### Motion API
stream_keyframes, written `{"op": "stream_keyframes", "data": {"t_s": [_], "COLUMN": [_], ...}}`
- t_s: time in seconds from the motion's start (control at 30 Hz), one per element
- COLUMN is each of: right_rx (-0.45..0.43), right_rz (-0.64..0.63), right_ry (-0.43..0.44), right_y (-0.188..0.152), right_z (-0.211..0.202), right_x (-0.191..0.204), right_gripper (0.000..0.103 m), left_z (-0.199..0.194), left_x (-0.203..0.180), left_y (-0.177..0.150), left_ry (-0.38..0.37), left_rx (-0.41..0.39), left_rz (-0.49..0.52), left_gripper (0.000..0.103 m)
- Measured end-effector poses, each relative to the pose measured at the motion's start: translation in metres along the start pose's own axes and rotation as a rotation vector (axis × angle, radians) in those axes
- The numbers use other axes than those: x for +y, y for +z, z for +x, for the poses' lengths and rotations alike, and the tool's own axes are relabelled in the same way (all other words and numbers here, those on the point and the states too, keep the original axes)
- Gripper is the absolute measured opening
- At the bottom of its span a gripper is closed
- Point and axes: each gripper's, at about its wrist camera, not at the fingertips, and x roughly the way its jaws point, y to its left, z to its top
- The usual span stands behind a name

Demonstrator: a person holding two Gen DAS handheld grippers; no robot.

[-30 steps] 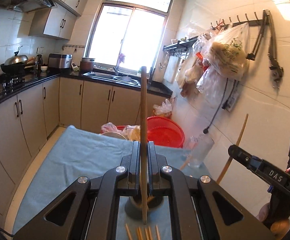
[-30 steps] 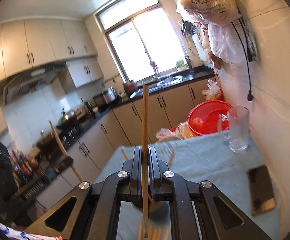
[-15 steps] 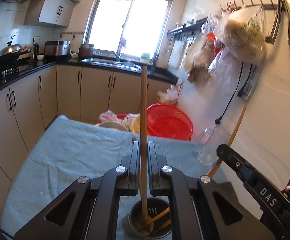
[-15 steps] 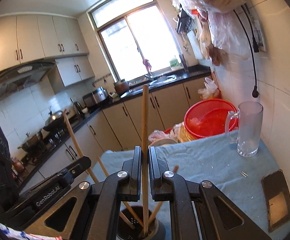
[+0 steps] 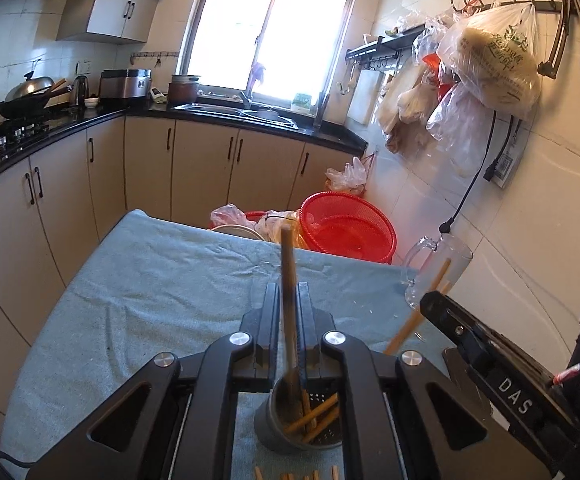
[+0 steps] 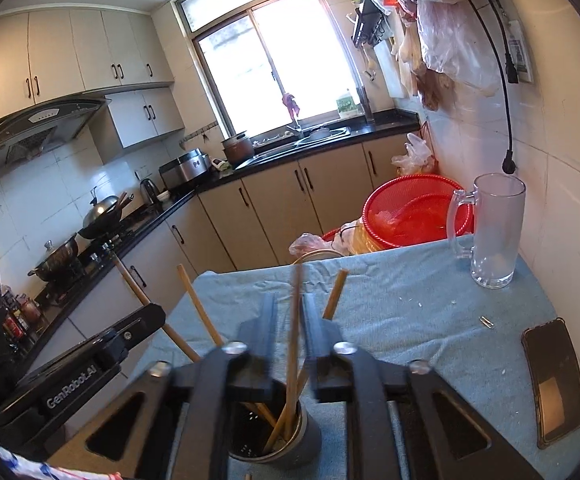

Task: Organize utensils
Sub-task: 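Open both grippers and withdraw from the holder, then grasp a chopstick with the left gripper while the right gripper grasps another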

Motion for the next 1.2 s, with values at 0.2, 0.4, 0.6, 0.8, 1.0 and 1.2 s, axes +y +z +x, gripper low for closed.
{"op": "stream_keyframes", "data": {"t_s": [0.2, 0.4, 0.6, 0.8, 1.0, 1.2], "right_rx": [-0.038, -0.085, -0.06, 0.213, 0.479, 0.523], "right_rz": [-0.011, -0.029, -0.052, -0.04, -0.125, -0.189], "right_ry": [-0.003, -0.012, -0.036, 0.01, 0.013, -0.031], "right_y": [0.008, 0.012, -0.006, -0.08, -0.163, -0.187], "right_z": [-0.024, -0.065, -0.102, -0.086, -0.052, -0.034], "right_x": [0.008, 0.014, 0.009, -0.015, -0.015, -0.008], "right_gripper": [0.035, 0.041, 0.049, 0.049, 0.031, 0.031], "left_z": [-0.029, -0.069, -0.11, -0.113, -0.088, -0.063], "left_x": [0.009, 0.017, 0.025, 0.04, 0.054, 0.057], "left_y": [-0.001, -0.008, -0.027, -0.08, -0.141, -0.169], "left_ry": [0.02, 0.042, 0.065, 0.083, 0.109, 0.111], "left_rx": [-0.016, -0.04, -0.065, 0.041, 0.208, 0.322], "left_rz": [-0.021, -0.028, -0.021, -0.033, -0.028, 0.0], "left_gripper": [0.024, 0.032, 0.048, 0.052, 0.052, 0.052]}}
